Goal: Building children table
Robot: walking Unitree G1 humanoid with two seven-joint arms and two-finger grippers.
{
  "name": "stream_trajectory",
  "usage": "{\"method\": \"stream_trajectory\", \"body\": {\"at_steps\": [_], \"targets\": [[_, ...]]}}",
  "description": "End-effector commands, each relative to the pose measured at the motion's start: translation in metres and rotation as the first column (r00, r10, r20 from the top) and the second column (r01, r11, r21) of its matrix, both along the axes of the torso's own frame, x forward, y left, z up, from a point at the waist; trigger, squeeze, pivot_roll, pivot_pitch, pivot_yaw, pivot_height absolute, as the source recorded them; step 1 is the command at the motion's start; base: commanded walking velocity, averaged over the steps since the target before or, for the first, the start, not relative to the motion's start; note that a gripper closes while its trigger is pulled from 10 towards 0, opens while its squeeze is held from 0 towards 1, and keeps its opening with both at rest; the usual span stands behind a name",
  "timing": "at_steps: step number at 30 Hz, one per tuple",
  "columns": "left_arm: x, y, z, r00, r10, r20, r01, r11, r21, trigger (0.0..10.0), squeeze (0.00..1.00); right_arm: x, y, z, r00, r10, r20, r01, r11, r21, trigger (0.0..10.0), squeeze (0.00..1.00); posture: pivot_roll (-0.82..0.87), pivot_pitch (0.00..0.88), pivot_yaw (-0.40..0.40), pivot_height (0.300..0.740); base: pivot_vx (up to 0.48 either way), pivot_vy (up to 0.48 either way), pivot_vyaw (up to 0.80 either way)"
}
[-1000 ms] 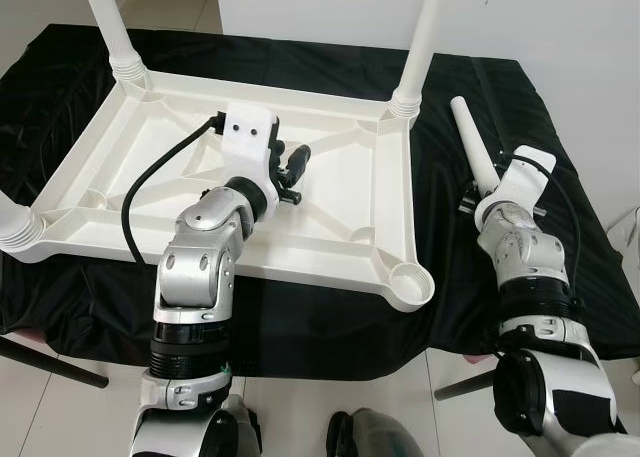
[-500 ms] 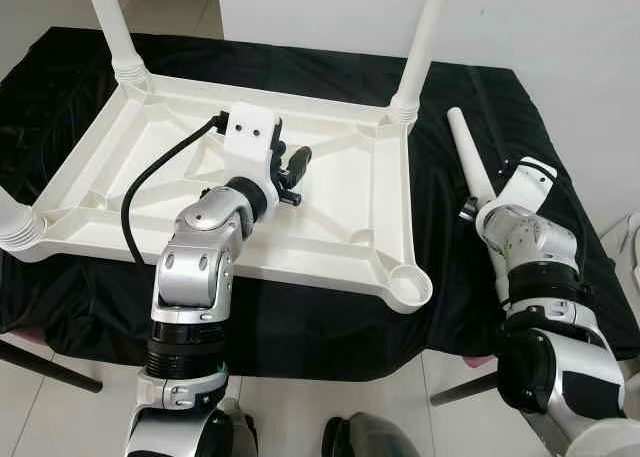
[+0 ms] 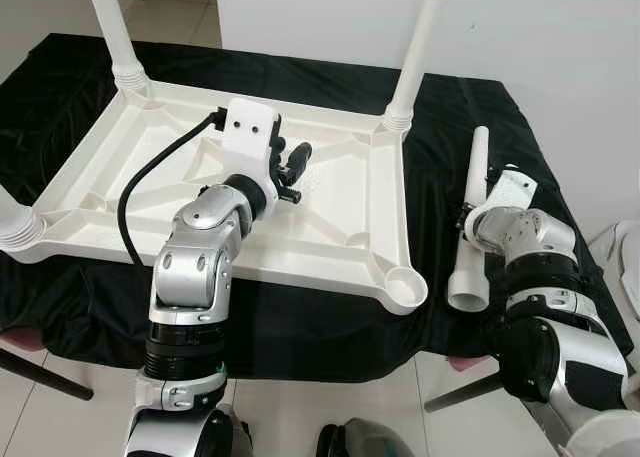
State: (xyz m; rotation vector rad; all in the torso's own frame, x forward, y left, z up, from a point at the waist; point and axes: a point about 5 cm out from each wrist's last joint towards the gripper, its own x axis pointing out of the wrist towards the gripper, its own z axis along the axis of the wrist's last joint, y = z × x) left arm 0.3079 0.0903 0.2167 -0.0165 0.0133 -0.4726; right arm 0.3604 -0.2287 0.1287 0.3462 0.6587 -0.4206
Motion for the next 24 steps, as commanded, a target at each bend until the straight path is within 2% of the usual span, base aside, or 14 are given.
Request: {"method": "stream_trajectory", "body": {"at_steps": [1, 7, 10, 11, 12, 13, 14, 15, 18, 19, 22, 24], "targets": [[0.001, -0.001, 0.004, 0.999, 0.043, 0.017, -0.042, 0.999, -0.010, 10.0, 0.00, -0.008, 0.006, -0.021, 0.997, 0.012, -0.071, -0.007, 0.998, 0.069, 0.0, 0.00, 0.00, 0.041, -0.053, 0.740, 0.000, 0.000, 0.00], [-0.002, -0.003, 0.007, 0.999, 0.016, 0.032, -0.014, 0.999, -0.042, 10.0, 0.00, 0.000, 0.003, -0.006, 0.999, -0.016, 0.036, 0.014, 0.997, 0.079, 0.0, 0.00, 0.00, 0.040, -0.056, 0.740, 0.000, 0.000, 0.00], [-0.003, -0.005, 0.008, 0.999, 0.004, 0.038, -0.002, 0.999, -0.054, 10.0, 0.00, 0.006, -0.003, 0.014, 0.979, -0.040, 0.201, 0.028, 0.998, 0.059, 0.0, 0.00, 0.00, 0.037, -0.057, 0.740, 0.000, 0.000, 0.00], [-0.003, -0.005, 0.008, 0.999, 0.004, 0.038, -0.002, 0.999, -0.054, 10.0, 0.00, 0.006, -0.003, 0.014, 0.979, -0.040, 0.201, 0.028, 0.998, 0.059, 0.0, 0.00, 0.00, 0.037, -0.057, 0.740, 0.000, 0.000, 0.00], [-0.003, -0.005, 0.008, 0.999, 0.001, 0.038, 0.002, 0.998, -0.057, 10.0, 0.00, 0.007, -0.005, 0.019, 0.970, -0.046, 0.239, 0.035, 0.998, 0.050, 0.5, 0.00, 0.00, 0.037, -0.057, 0.740, 0.000, 0.000, 0.00], [-0.004, -0.007, 0.009, 0.999, -0.010, 0.038, 0.012, 0.998, -0.069, 10.0, 0.00, 0.009, -0.007, 0.027, 0.950, -0.042, 0.308, 0.032, 0.999, 0.037, 4.9, 0.00, 0.00, 0.033, -0.057, 0.740, 0.000, 0.000, 0.00], [-0.004, -0.007, 0.009, 0.999, -0.010, 0.038, 0.012, 0.998, -0.069, 10.0, 0.00, 0.009, -0.007, 0.027, 0.950, -0.042, 0.308, 0.032, 0.999, 0.037, 4.9, 0.00, 0.00, 0.033, -0.057, 0.740, 0.000, 0.000, 0.00], [-0.004, -0.008, 0.010, 0.999, -0.018, 0.039, 0.021, 0.997, -0.080, 10.0, 0.00, 0.009, -0.008, 0.033, 0.932, -0.032, 0.360, 0.023, 0.999, 0.030, 10.0, 0.00, 0.00, 0.033, -0.057, 0.740, 0.000, 0.000, 0.00], [-0.004, -0.009, 0.011, 0.999, -0.026, 0.041, 0.030, 0.996, -0.088, 10.0, 0.00, 0.010, -0.008, 0.037, 0.918, -0.025, 0.397, 0.013, 0.999, 0.033, 10.0, 0.00, 0.00, 0.033, -0.057, 0.740, 0.000, 0.000, 0.00], [-0.005, -0.011, 0.012, 0.998, -0.044, 0.045, 0.048, 0.994, -0.095, 10.0, 0.00, 0.010, -0.008, 0.042, 0.894, -0.010, 0.448, -0.002, 1.000, 0.026, 10.0, 0.00, 0.00, 0.027, -0.056, 0.740, 0.000, 0.000, 0.00], [-0.005, -0.012, 0.013, 0.997, -0.057, 0.048, 0.061, 0.993, -0.098, 10.0, 0.00, 0.010, -0.007, 0.045, 0.878, 0.010, 0.478, -0.026, 0.999, 0.026, 10.0, 0.00, 0.00, 0.023, -0.055, 0.740, 0.000, 0.000, 0.00], [-0.007, -0.014, 0.014, 0.995, -0.088, 0.056, 0.094, 0.990, -0.104, 10.0, 0.00, 0.008, -0.004, 0.053, 0.816, 0.073, 0.574, -0.069, 0.997, -0.029, 10.0, 0.00, 0.01, 0.017, -0.053, 0.740, 0.000, 0.000, 0.00]]}}
